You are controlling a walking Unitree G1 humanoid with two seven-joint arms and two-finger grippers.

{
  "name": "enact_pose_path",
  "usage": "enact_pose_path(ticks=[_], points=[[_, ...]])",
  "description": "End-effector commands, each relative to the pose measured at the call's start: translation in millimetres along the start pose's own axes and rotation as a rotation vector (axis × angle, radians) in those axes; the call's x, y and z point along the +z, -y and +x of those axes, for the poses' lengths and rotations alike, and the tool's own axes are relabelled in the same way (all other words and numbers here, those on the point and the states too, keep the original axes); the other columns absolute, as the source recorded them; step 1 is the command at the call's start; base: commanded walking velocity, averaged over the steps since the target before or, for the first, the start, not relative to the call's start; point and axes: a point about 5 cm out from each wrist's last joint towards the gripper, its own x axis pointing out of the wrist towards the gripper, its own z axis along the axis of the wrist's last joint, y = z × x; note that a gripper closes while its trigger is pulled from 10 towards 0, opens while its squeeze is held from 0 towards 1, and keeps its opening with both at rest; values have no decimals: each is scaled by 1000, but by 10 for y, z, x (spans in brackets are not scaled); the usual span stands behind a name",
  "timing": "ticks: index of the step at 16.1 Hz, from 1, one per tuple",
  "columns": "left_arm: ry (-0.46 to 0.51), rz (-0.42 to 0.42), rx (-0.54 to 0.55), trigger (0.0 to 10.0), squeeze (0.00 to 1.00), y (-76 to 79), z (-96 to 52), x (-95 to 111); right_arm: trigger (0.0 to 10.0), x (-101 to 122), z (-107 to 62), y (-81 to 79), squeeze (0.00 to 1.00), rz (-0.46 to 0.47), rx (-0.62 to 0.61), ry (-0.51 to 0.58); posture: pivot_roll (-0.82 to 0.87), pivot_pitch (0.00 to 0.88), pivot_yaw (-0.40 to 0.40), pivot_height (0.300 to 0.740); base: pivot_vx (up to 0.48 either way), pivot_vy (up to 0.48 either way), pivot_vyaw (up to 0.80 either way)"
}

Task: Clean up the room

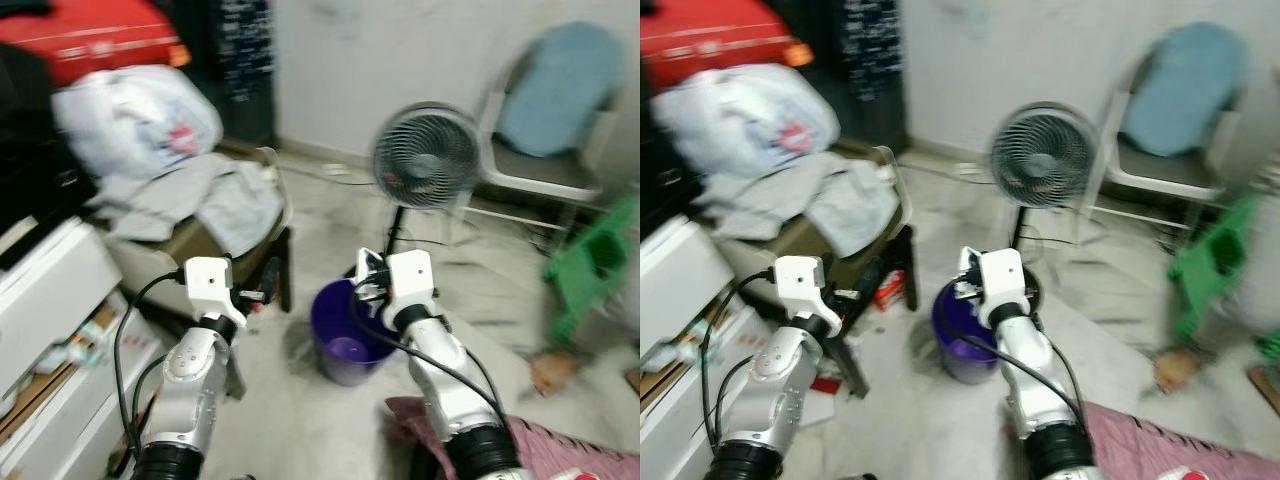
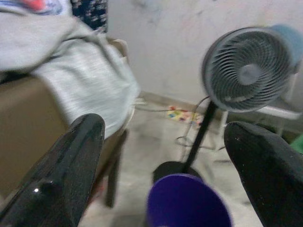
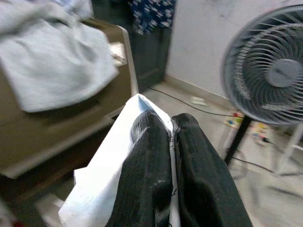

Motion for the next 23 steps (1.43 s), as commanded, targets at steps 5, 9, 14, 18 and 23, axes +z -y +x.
enact_pose_path(ticks=[5,9,14,18,23], points=[[22,-22,-37,10000,0,59,-25,24,10000,-8,8,50,0,-9,-14,-7,-11,26,-12,740,0,0,0],[20,-24,-44,10000,0,64,-28,11,10000,-15,6,68,0,7,-27,-7,-14,9,-14,740,0,0,-400],[5,-27,-36,10000,0,86,5,-21,10000,16,60,47,0,14,-18,1,-7,0,-18,740,0,0,0],[-23,-20,-108,10000,0,227,124,-34,10000,25,33,140,0,22,-88,18,-65,0,42,740,0,0,0],[-37,-27,-136,10000,0,256,187,-39,10000,-5,-29,169,0,33,-125,23,-95,0,63,740,0,0,0]])
